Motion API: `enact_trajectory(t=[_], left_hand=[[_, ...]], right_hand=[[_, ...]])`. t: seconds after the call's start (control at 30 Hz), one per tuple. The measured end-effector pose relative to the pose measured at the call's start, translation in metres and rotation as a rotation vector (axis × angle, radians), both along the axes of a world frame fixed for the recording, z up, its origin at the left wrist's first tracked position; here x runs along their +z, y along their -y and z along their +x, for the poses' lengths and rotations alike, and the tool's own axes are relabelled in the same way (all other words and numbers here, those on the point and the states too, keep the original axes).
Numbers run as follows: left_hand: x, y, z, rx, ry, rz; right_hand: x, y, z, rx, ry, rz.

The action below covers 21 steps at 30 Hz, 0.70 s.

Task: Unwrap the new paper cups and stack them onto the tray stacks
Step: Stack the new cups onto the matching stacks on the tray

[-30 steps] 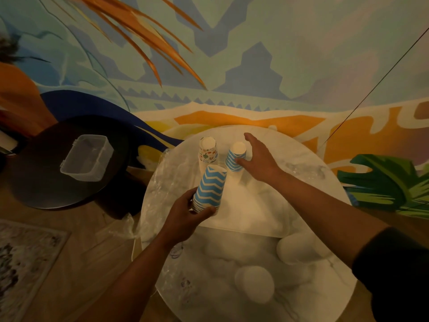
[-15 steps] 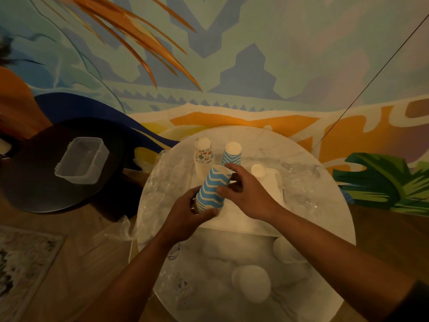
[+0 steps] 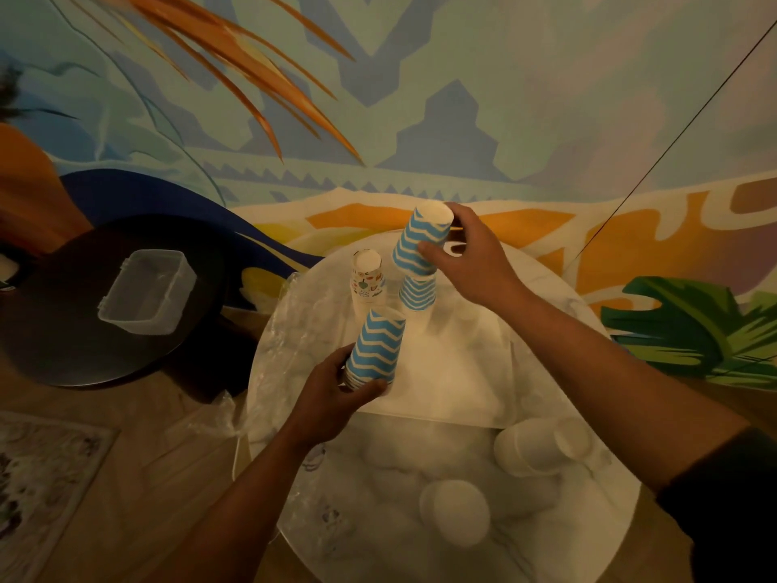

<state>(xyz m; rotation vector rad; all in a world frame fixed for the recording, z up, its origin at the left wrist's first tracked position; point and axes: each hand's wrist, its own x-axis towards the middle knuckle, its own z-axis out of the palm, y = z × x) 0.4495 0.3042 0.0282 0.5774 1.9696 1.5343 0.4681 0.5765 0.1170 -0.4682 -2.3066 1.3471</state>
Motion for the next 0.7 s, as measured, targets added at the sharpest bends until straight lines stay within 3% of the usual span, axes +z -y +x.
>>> enact_trajectory(t=[0.23, 0.5, 0.6, 0.7], left_hand=[[-0.004, 0.009, -0.001, 0.017, -0.006, -0.013], [-0.003, 0.014, -0.003, 0.005, -0.021, -0.018], [-0.003, 0.012, -0.004, 0.004, -0.009, -0.013], [-0.002, 0.011, -0.005, -0.001, 0.000, -0.005]], right_hand=[[-0.057, -0.013, -0.017, -0.050, 0.227, 0.210], [-0.099, -0.008, -0.015, -0.054, 0.430, 0.208], [-0.084, -0.004, -0.012, -0.061, 0.412, 0.214], [-0.058, 0.010, -0.001, -0.083, 0.262, 0.238]])
